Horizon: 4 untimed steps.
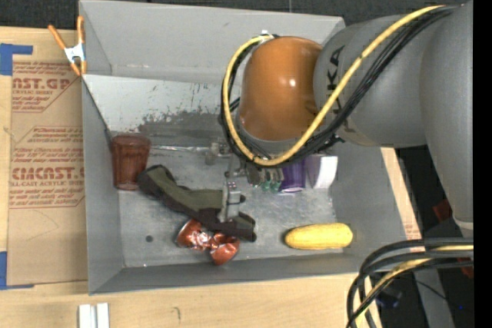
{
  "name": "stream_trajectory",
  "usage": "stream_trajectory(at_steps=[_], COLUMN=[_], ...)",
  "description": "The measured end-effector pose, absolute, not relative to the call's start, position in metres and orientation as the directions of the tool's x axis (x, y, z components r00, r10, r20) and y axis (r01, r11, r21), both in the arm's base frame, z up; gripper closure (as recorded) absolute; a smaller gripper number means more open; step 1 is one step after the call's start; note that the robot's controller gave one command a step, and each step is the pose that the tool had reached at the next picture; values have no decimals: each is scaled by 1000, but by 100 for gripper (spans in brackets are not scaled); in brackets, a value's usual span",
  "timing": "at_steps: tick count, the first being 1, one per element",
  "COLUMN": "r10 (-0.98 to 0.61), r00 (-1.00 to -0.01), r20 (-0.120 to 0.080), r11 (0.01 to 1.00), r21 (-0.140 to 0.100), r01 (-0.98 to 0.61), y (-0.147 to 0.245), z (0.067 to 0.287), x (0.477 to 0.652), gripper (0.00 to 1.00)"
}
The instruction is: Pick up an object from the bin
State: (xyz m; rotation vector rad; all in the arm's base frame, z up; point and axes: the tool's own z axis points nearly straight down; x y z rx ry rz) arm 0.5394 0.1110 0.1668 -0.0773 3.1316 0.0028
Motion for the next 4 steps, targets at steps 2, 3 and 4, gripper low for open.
stream_trajectory(at_steps=[2,3,4], r10=[-44,-44,-46], r00=[-999,-999,-999], r20=[-3,-2,0], r11=[999,999,999], r21=[2,2,1], r01=[-44,-44,-46], y=[89,89,85], z=[83,83,177], x=[505,505,491], gripper=[100,100,100])
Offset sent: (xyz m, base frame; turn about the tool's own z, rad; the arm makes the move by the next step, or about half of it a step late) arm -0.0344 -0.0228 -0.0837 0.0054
